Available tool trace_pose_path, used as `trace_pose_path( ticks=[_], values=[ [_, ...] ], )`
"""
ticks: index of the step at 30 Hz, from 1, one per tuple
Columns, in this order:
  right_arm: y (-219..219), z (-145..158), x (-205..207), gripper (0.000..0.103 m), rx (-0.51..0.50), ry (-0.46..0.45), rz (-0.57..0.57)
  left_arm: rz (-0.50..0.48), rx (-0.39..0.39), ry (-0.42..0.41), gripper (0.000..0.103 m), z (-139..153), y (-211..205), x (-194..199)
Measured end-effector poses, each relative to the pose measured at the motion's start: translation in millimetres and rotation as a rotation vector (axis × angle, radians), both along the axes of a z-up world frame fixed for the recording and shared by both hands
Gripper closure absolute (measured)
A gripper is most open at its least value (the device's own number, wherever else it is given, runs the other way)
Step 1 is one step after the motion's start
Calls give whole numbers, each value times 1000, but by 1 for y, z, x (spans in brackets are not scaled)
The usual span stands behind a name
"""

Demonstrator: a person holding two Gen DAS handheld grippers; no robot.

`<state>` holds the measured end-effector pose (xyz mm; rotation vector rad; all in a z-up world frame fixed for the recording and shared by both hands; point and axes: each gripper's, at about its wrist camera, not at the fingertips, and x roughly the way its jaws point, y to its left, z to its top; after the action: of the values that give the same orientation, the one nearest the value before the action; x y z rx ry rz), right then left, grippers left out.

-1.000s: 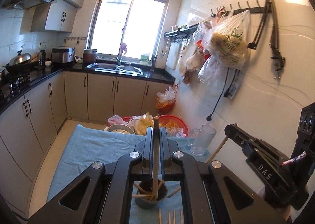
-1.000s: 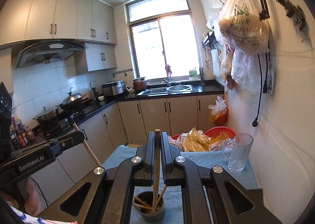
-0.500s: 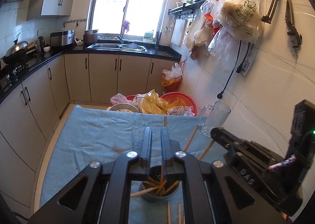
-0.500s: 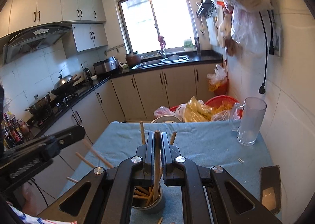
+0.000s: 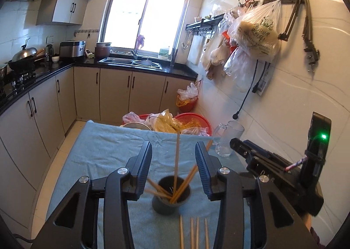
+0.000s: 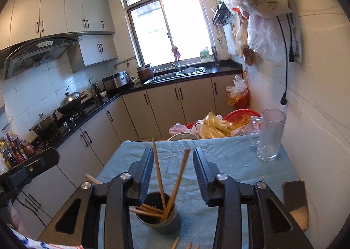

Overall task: Organize utensils
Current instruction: 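Open both grippers to drop the chopsticks into the black holder, then move both open grippers back down to the remaining chopsticks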

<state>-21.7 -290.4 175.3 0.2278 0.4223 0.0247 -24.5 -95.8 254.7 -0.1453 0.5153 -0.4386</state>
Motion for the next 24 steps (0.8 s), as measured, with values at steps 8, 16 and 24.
trace_pose_path(
  ticks=[8,16,24],
  values=[
    [-15,-58,-48,48,1,128,-18,-6,27,66,54,-55,19,-49],
    [-6,-175,-75,59,24,414,59,-47,136,299,54,-152,7,-51],
    [15,-206,-74,61,-49,473,80,-141,225,386,55,-193,-30,-37]
  ],
)
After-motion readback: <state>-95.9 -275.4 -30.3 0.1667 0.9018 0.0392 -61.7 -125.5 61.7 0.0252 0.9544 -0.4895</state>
